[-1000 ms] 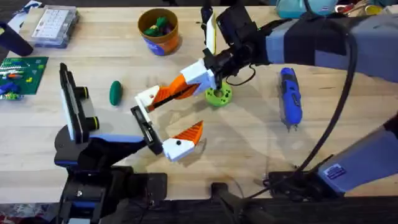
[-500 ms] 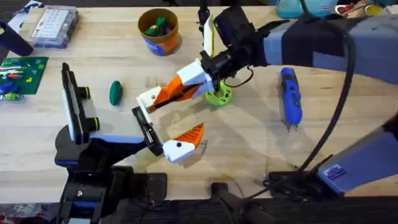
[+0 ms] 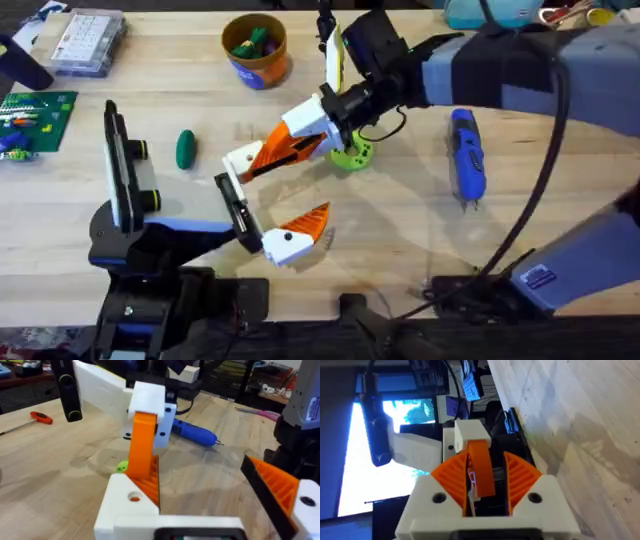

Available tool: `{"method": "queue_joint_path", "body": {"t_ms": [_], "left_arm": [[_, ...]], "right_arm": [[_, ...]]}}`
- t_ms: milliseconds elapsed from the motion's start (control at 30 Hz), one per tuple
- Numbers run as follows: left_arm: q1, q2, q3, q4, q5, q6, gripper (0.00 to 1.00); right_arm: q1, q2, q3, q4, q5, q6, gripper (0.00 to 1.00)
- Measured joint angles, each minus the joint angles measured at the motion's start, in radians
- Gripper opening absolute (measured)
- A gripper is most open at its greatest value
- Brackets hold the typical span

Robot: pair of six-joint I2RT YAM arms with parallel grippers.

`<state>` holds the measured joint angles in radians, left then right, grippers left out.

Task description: Pick up the gripper from the table and insert it into the empty holder that is missing its gripper. Then pick up a screw, insert it into the mounting hole, and use the screwdriver to tighten it. Finally, clean up the table by picking up the vegetable and placing it into the bucket.

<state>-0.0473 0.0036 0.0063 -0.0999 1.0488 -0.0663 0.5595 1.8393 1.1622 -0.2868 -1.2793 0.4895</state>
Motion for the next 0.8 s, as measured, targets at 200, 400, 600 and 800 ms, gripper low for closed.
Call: {"method": "queue_joint_path", "body": {"t_ms": [200, 400, 600, 800], "left_arm": [[-0.001, 0.0, 0.0, -0.001, 0.007, 0.006, 0.991], [-0.001, 0.0, 0.0, -0.001, 0.007, 0.006, 0.991], [-0.001, 0.0, 0.0, -0.001, 0.007, 0.006, 0.991], [-0.001, 0.0, 0.0, -0.001, 0.007, 0.006, 0.991]], "right_arm": [[-0.026, 0.0, 0.0, -0.001, 0.003, -0.003, 0.417], [-0.055, 0.0, 0.0, -0.002, 0.003, -0.016, 0.53], [-0.094, 0.0, 0.0, -0.003, 0.0, -0.036, 0.852], [-0.164, 0.0, 0.0, -0.003, 0.0, -0.053, 0.993]]}}
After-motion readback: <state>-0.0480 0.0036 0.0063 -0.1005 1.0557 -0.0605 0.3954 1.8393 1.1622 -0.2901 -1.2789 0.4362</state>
